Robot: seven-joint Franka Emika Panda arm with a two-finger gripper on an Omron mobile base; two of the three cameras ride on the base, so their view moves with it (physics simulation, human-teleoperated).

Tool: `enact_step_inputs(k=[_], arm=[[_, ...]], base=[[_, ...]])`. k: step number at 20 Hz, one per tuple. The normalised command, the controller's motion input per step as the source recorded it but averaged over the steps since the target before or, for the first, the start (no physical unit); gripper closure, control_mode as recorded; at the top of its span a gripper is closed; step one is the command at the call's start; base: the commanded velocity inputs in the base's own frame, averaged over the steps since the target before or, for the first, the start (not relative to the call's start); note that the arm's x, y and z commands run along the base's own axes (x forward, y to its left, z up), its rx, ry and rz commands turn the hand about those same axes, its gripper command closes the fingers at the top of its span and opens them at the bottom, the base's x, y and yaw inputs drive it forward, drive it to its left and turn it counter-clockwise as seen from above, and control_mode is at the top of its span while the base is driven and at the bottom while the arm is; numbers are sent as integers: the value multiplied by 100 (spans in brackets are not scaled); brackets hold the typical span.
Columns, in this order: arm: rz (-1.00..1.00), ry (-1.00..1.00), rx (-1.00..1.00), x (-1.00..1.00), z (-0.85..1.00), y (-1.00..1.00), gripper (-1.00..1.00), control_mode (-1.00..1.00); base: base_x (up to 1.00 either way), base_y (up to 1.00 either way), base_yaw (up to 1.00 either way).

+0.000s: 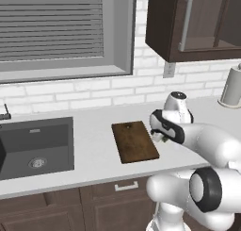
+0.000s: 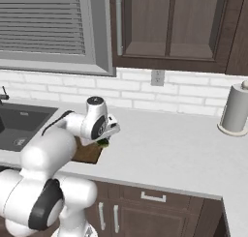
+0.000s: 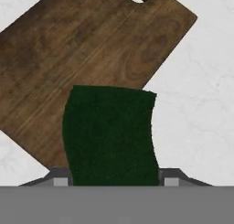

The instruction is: Pick up the sponge from the counter and clean the cutting board by briefly scrubbing or pressing down on the cutting board. Once finished, release the sponge.

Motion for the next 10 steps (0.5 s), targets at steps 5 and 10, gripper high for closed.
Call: enact_step_inputs(k=[5, 10], arm=[[-1, 0, 1, 51, -12, 37, 100, -100], [0, 0, 0, 43, -38, 10, 100, -100]], base=[[0, 0, 0], [0, 0, 0]])
